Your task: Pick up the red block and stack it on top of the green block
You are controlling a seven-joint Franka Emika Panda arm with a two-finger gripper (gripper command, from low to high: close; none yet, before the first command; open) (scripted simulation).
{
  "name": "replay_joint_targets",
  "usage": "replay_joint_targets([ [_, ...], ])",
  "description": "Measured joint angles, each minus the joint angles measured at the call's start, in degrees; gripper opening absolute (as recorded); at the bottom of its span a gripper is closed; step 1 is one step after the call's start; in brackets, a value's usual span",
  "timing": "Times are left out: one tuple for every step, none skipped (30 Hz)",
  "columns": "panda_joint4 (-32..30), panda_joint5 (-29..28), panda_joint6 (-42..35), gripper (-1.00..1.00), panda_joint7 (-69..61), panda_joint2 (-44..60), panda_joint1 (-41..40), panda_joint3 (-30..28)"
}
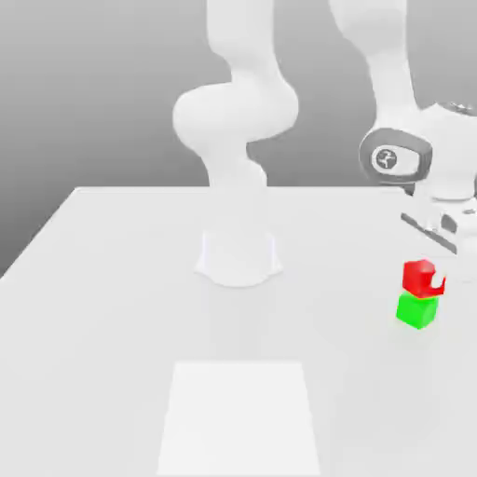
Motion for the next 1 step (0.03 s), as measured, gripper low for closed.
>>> replay_joint_targets([
  [0.0, 0.0, 0.0, 1.0, 0.0, 0.0, 0.0, 0.0],
])
